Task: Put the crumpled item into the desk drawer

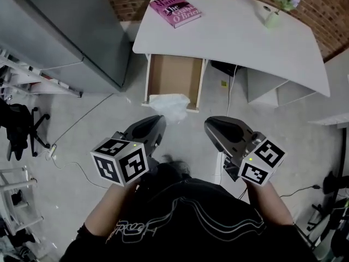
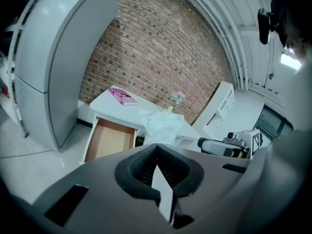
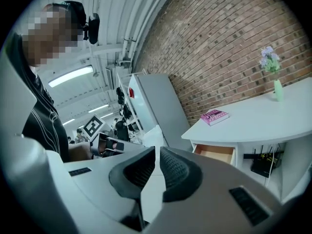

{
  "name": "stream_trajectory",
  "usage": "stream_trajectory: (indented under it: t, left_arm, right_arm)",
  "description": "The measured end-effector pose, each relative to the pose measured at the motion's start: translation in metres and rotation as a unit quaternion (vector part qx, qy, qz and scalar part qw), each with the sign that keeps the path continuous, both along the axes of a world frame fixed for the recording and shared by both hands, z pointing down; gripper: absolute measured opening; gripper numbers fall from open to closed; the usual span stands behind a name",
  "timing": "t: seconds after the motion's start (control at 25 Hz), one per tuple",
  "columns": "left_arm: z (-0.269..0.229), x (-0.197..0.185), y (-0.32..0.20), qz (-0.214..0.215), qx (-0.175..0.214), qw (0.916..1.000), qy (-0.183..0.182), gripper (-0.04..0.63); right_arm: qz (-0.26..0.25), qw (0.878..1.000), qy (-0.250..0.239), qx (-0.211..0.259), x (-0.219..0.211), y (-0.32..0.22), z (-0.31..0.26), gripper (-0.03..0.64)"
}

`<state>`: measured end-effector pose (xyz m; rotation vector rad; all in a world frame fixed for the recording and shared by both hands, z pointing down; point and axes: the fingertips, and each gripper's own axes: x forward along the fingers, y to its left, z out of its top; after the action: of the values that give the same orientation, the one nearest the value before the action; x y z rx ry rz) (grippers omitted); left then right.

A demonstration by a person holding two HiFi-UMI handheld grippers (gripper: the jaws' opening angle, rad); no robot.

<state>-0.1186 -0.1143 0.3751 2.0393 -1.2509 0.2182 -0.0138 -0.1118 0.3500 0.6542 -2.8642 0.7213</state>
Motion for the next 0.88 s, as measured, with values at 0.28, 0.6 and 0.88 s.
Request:
stream_trajectory:
  t: [0.28,0.6,0.88]
  left_arm:
    - [0.039,0.002,-0.059,0.021,-0.025,0.9994,-0.014,0.020]
    - [0.099,-0.012,-0.140,0.036,-0.060,0.9969,-0.035,0.020]
    - [0.159,-0.021,-0.184,0.065,-0.112,0.9907,-0.041,0.020]
  right_arm:
    - [0.031,0.999,0.001,-0.020,0.004,-0.046,0.024,0.057]
    - [0.063,0.997,0.005,-0.041,-0.001,-0.115,0.051,0.057]
    - [0.088,0.994,0.013,-0.059,-0.013,-0.163,0.074,0.057]
